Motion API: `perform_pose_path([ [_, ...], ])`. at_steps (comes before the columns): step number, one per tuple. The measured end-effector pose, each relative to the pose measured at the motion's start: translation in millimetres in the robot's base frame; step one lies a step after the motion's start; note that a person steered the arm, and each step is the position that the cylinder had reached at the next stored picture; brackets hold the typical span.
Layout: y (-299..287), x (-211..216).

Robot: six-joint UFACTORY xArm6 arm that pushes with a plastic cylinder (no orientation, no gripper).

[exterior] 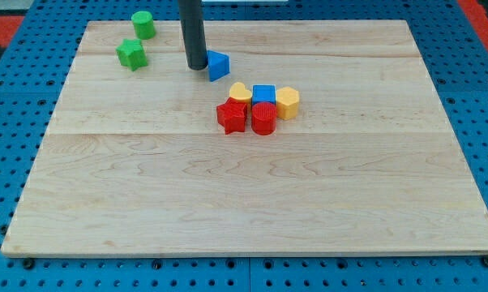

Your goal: Move the green star closer to the blue triangle

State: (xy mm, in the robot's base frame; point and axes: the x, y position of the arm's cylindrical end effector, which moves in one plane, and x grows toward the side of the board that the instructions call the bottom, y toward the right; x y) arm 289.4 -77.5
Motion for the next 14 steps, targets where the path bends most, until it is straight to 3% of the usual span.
perform_pose_path([
  [3, 49.0, 57.7],
  [4, -20.4, 27.9],
  [5, -125.1, 34.7],
  [6, -200.2, -31.4],
  [7, -110.1, -51.8],
  [8, -77.8, -37.9],
  [9, -133.0, -59.8],
  [10, -142.8, -6.9],
  [11, -66.7, 8.8],
  [12, -17.1, -11.3],
  [13, -42.1, -55.0],
  [14, 29.4, -49.0],
])
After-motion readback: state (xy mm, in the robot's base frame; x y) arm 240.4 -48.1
